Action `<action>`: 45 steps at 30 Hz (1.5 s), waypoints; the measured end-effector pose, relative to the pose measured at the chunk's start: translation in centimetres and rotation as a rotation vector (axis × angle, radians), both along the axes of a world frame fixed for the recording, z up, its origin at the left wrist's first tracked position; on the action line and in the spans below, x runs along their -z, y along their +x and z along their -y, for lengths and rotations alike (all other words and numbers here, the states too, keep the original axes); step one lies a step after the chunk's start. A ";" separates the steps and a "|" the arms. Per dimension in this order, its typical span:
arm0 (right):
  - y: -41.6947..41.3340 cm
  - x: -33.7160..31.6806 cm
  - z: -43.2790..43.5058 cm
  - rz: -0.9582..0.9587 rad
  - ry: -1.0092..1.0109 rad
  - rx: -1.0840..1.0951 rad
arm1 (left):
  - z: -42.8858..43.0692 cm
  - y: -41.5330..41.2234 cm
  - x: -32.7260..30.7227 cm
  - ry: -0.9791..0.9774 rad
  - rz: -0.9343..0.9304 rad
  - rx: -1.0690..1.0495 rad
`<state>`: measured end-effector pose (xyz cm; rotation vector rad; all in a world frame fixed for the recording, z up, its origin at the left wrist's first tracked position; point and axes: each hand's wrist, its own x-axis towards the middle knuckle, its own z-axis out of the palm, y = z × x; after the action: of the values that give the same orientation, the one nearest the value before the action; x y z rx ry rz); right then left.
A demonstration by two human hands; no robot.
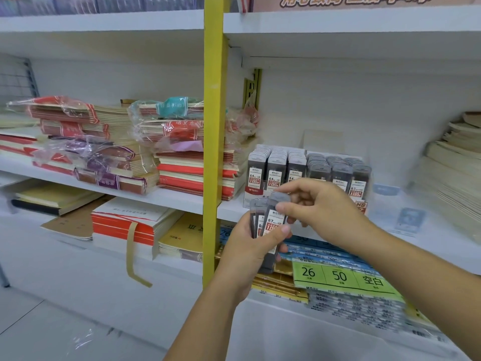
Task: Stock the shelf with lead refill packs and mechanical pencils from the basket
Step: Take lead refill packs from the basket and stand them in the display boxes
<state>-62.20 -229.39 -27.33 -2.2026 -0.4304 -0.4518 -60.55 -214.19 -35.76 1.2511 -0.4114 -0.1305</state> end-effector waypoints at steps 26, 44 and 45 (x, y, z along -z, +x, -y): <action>-0.6 -5.6 9.9 0.581 0.020 0.256 | 4.2 1.2 0.5 0.001 -0.028 -0.039; 0.6 -0.7 8.2 0.432 -0.377 0.541 | 4.5 0.5 0.1 0.048 0.048 0.044; -0.1 -0.1 7.7 0.442 -0.265 0.486 | 4.5 0.4 0.1 0.050 0.050 0.054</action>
<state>-62.31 -237.11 -27.19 -2.4595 -0.1814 -1.2182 -60.15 -218.65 -35.84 1.2946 -0.4879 -0.1565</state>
